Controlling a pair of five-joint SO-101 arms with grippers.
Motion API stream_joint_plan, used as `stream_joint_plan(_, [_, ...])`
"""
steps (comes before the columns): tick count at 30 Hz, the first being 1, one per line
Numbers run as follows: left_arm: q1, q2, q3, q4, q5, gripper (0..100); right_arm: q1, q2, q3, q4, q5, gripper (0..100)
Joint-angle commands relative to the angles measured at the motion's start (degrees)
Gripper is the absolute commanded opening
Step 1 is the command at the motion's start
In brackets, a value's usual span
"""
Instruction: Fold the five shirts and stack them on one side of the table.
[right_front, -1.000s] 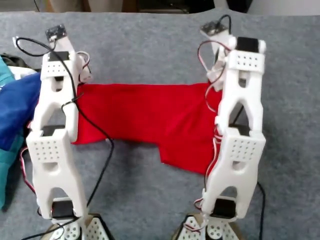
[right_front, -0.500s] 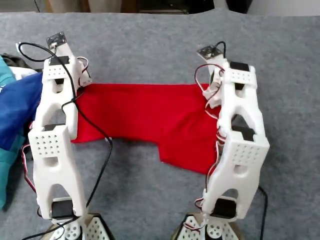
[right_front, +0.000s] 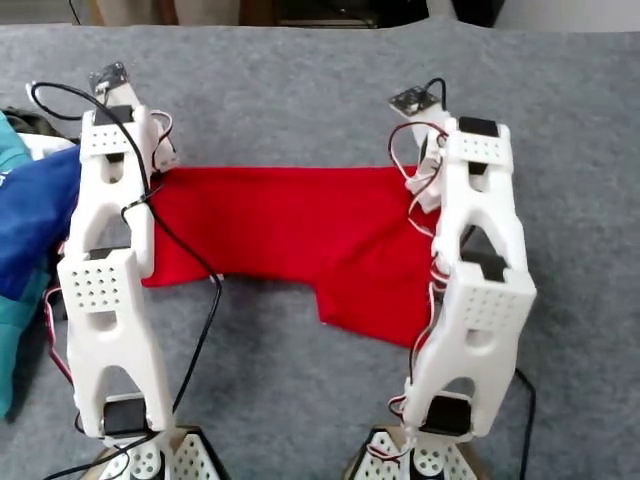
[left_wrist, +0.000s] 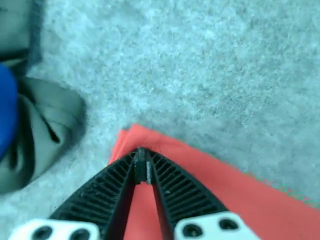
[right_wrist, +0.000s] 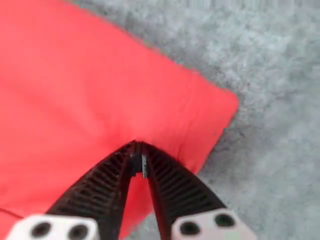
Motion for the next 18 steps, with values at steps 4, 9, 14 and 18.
stream_joint_plan(4, [2.55, -8.84, -14.68, 15.47, -4.75, 2, -2.51, -18.15, 6.73, 1.23, 2.55, 0.5])
stream_joint_plan(9, [1.14, -9.10, -17.23, 25.32, -12.13, 2, -2.86, -32.13, 16.66, 2.99, 5.98, 0.5])
stream_joint_plan(14, [-2.29, -10.95, -14.07, 27.16, -13.80, 2, -2.86, -46.29, 32.48, 2.46, 12.75, 0.5])
stream_joint_plan(18, [-3.25, -18.33, -5.19, 27.08, -15.47, 2, -2.95, -58.24, 46.64, 0.79, 17.93, 0.5])
